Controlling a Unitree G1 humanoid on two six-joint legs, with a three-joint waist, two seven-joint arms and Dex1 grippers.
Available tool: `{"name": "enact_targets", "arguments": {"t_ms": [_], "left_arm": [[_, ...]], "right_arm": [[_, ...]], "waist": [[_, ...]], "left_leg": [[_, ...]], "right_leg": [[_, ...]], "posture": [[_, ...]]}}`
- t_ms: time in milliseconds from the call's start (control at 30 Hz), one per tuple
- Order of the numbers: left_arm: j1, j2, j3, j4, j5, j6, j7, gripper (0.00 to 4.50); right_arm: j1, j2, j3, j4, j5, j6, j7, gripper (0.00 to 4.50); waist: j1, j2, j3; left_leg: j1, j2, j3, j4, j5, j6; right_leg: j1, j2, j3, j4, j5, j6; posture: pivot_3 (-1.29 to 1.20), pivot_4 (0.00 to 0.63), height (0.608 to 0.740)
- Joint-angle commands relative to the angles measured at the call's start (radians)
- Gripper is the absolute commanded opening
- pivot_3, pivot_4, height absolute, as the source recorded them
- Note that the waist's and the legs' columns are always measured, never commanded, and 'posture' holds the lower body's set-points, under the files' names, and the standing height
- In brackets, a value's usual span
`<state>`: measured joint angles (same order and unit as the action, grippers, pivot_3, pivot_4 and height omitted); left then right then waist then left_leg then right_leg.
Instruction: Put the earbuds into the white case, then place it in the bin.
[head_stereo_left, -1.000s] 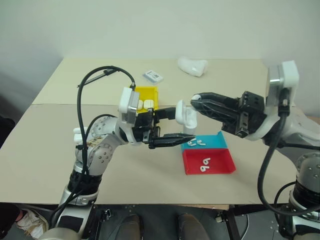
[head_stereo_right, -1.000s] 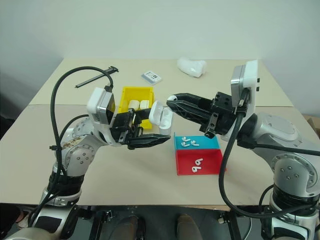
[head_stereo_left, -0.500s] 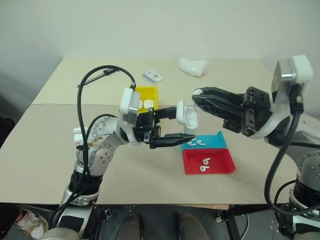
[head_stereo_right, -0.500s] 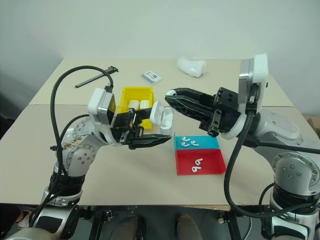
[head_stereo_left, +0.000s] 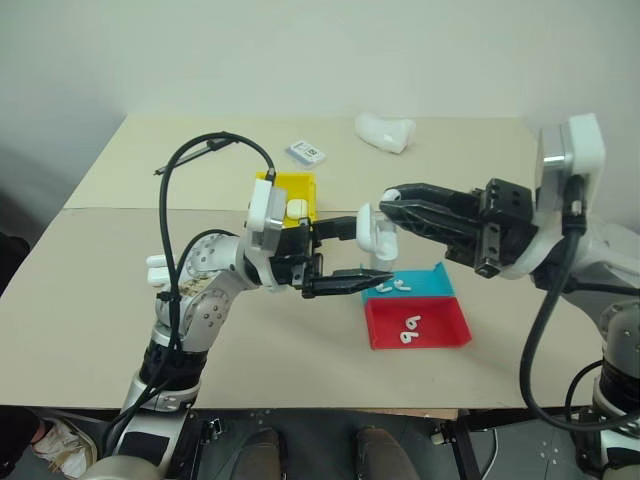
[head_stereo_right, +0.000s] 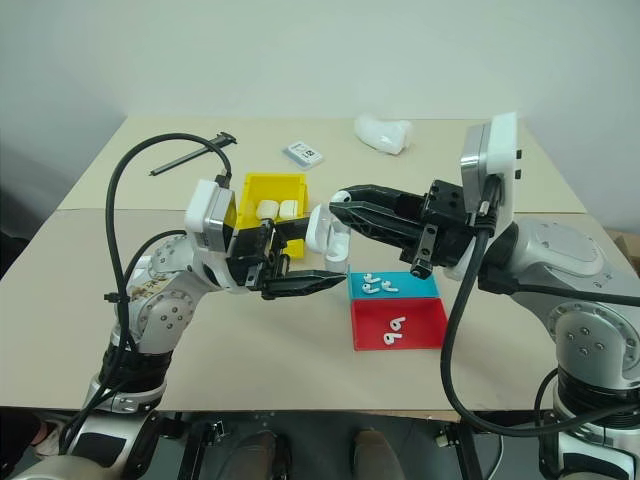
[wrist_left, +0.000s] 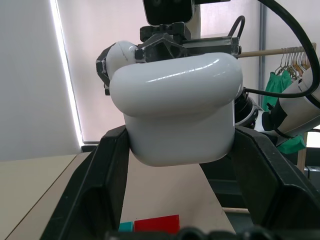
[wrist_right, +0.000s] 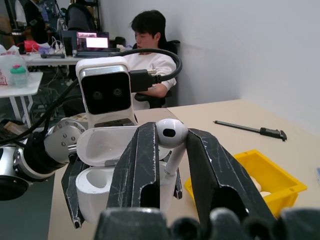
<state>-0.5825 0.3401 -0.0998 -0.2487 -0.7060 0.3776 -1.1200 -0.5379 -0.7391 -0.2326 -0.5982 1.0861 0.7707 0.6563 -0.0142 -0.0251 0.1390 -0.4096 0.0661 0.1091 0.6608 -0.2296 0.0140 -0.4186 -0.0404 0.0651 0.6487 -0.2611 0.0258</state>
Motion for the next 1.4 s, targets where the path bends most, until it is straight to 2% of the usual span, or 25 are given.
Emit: {"name": "enact_targets", "arguments": {"t_ms": [33, 400, 767, 900, 1067, 1200, 1267, 1333, 1400], "left_arm": [[-0.011, -0.013, 0.021, -0.030, -0.015, -0.021, 0.013, 2.78], [-0.011, -0.016, 0.020, -0.031, -0.017, -0.020, 0.015, 2.78], [-0.022, -0.019, 0.028, -0.016, -0.011, -0.031, 0.015, 2.78], [-0.022, -0.017, 0.033, -0.015, -0.010, -0.034, 0.017, 2.78], [-0.010, 0.009, 0.061, -0.019, -0.018, -0.030, 0.021, 2.78], [-0.002, 0.026, 0.081, -0.024, -0.021, -0.026, 0.019, 2.78], [0.005, 0.029, 0.092, -0.033, -0.026, -0.020, 0.029, 2.78], [0.018, 0.034, 0.096, -0.048, -0.028, -0.015, 0.035, 2.78], [0.027, 0.035, 0.097, -0.058, -0.024, -0.016, 0.041, 2.78]], "right_arm": [[0.013, -0.024, 0.020, -0.017, -0.014, -0.007, 0.031, 0.63], [0.029, -0.034, 0.035, -0.024, -0.040, -0.019, 0.037, 0.63], [0.032, -0.050, 0.022, -0.010, -0.045, -0.037, 0.062, 4.27], [0.019, -0.064, 0.010, 0.020, -0.076, -0.048, 0.059, 4.27], [-0.023, -0.171, -0.009, 0.136, -0.183, -0.079, 0.133, 4.27], [-0.072, -0.288, 0.128, 0.227, -0.361, -0.128, 0.276, 4.27], [-0.153, -0.330, 0.325, 0.290, -0.567, -0.158, 0.330, 4.27], [-0.264, -0.312, 0.511, 0.382, -0.723, -0.154, 0.398, 4.27], [-0.362, -0.258, 0.627, 0.488, -0.811, -0.146, 0.465, 4.27]], "waist": [[0.000, 0.000, 0.000], [0.000, 0.000, 0.000], [0.000, 0.000, 0.000], [0.000, 0.000, 0.000], [0.001, 0.000, 0.000], [-0.002, 0.000, 0.000], [-0.008, 0.001, 0.000], [-0.015, 0.001, 0.000], [-0.018, 0.001, 0.000]], "left_leg": [[0.000, 0.000, 0.000, 0.000, 0.000, 0.000], [0.000, 0.000, 0.000, 0.000, 0.000, 0.000], [0.000, 0.000, 0.000, 0.000, 0.000, 0.000], [0.000, 0.000, 0.000, 0.000, 0.000, 0.000], [0.000, 0.000, 0.000, 0.000, 0.000, 0.000], [0.000, 0.000, 0.001, 0.000, 0.000, 0.000], [0.000, 0.000, 0.001, 0.000, 0.000, 0.000], [0.001, 0.001, 0.002, 0.000, 0.000, 0.000], [0.001, 0.001, 0.002, 0.000, 0.000, 0.000]], "right_leg": [[0.000, 0.000, 0.000, 0.000, 0.000, 0.000], [-0.001, 0.000, 0.000, 0.000, 0.000, 0.000], [-0.001, 0.000, 0.000, 0.000, 0.000, 0.000], [0.000, 0.000, 0.000, 0.000, 0.000, 0.000], [0.000, 0.000, 0.000, 0.000, 0.000, 0.000], [-0.001, 0.000, 0.000, 0.000, 0.000, 0.000], [-0.001, 0.000, 0.001, 0.000, 0.000, 0.000], [-0.002, 0.000, 0.002, 0.000, 0.000, 0.000], [-0.002, 0.001, 0.002, 0.000, 0.000, 0.000]], "posture": [[0.00, 0.150, 0.740], [0.00, 0.150, 0.740], [0.00, 0.150, 0.740], [0.00, 0.150, 0.740], [0.00, 0.150, 0.740], [0.00, 0.150, 0.740], [0.00, 0.150, 0.740], [0.00, 0.150, 0.740], [0.00, 0.150, 0.740]]}}
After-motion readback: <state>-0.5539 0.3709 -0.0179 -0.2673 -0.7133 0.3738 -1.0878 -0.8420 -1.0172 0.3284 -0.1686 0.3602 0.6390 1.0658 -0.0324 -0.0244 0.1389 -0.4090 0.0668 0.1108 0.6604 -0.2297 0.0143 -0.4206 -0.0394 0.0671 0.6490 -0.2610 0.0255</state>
